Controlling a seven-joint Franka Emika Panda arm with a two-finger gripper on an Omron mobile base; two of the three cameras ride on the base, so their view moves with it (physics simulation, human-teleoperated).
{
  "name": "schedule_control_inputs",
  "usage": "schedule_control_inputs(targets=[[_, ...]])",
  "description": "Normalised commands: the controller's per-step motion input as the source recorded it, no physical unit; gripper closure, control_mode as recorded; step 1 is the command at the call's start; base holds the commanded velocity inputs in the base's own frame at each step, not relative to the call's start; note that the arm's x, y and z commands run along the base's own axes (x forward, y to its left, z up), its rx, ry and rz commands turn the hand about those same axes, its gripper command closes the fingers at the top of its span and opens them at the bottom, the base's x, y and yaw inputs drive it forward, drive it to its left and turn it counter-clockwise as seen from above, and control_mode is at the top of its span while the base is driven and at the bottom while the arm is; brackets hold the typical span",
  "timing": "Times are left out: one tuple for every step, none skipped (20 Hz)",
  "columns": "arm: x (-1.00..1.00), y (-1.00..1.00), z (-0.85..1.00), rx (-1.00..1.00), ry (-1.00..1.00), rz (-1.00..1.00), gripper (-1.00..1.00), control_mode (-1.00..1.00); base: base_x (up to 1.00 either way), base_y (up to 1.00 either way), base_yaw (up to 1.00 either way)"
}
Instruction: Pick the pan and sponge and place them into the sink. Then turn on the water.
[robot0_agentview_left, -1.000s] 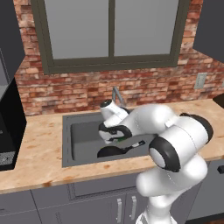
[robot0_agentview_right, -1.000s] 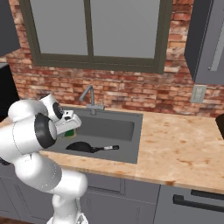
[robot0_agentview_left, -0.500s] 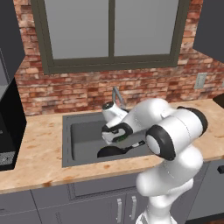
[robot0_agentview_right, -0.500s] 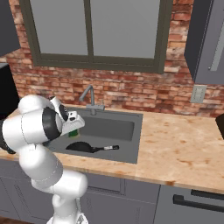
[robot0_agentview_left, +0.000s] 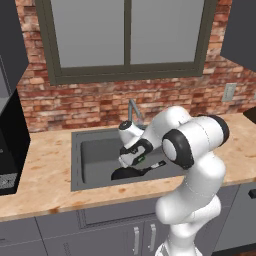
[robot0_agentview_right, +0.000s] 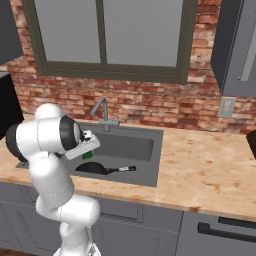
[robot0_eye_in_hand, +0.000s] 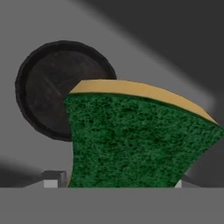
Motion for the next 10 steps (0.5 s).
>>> schedule_control_inputs(targets=[[0.29, -0.13, -0.2, 0.0, 0.0, 0.05, 1.0, -1.0, 0.0, 0.0, 0.0], [0.29, -0.12, -0.22, 0.0, 0.0, 0.05, 1.0, -1.0, 0.0, 0.0, 0.0], [0.29, -0.11, -0.29, 0.0, 0.0, 0.05, 1.0, -1.0, 0.0, 0.0, 0.0], [0.27, -0.09, -0.33, 0.0, 0.0, 0.05, 1.0, -1.0, 0.0, 0.0, 0.0], [0.25, -0.06, -0.39, 0.0, 0.0, 0.06, 1.0, -1.0, 0.0, 0.0, 0.0], [0.26, -0.05, -0.44, 0.0, 0.0, 0.06, 1.0, -1.0, 0.0, 0.0, 0.0], [0.24, -0.01, -0.49, 0.0, 0.0, 0.05, 1.0, -1.0, 0.0, 0.0, 0.0], [0.24, 0.0, -0.53, 0.0, 0.0, 0.05, 1.0, -1.0, 0.0, 0.0, 0.0], [0.24, 0.0, -0.54, 0.0, 0.0, 0.05, 1.0, -1.0, 0.0, 0.0, 0.0], [0.24, 0.0, -0.54, 0.0, 0.0, 0.05, 1.0, -1.0, 0.0, 0.0, 0.0]])
